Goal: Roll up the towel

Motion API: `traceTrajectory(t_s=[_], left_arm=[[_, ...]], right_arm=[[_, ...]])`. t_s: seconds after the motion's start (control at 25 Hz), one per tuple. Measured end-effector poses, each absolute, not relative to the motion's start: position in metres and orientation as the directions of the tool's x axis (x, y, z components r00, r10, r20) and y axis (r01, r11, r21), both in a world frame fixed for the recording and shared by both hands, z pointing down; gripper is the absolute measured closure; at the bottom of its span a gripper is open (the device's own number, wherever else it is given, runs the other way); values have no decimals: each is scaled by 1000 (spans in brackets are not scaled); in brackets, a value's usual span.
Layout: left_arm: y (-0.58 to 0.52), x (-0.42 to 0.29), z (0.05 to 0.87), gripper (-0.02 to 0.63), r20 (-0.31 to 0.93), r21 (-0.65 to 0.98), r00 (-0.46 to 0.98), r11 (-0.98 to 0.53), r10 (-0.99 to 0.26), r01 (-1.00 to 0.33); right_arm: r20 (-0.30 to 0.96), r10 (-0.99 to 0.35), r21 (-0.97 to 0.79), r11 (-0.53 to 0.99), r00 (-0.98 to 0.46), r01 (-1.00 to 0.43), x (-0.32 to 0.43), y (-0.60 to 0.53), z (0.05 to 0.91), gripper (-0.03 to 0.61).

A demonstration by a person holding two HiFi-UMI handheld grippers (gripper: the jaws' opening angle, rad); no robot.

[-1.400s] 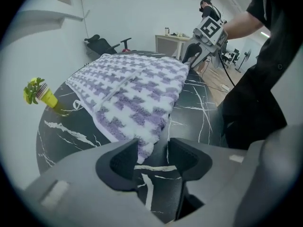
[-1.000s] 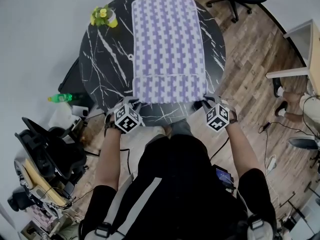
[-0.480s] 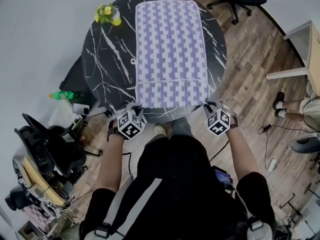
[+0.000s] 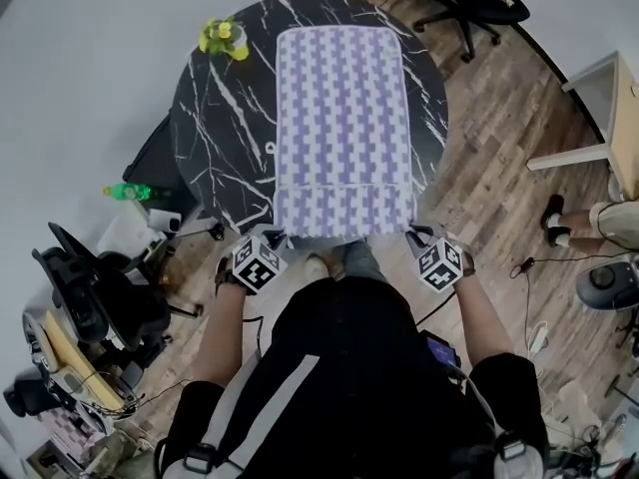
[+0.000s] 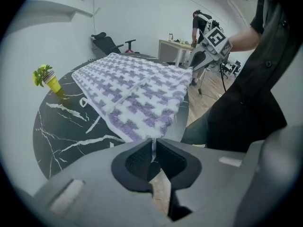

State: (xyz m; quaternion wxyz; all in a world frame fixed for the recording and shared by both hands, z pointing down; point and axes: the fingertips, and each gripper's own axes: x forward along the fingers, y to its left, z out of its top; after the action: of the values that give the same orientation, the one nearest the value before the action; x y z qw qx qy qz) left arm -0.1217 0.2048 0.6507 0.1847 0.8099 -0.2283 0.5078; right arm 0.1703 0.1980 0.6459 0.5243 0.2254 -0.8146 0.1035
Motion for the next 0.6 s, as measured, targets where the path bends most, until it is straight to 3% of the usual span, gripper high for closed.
traceTrajectory(t_s=[0.6], left_arm=[[94,-130,612,575,909,22,330,-761,-254,-648]], right_arm=[[862,-267,79,911,-431,-405,165,84,615,529]])
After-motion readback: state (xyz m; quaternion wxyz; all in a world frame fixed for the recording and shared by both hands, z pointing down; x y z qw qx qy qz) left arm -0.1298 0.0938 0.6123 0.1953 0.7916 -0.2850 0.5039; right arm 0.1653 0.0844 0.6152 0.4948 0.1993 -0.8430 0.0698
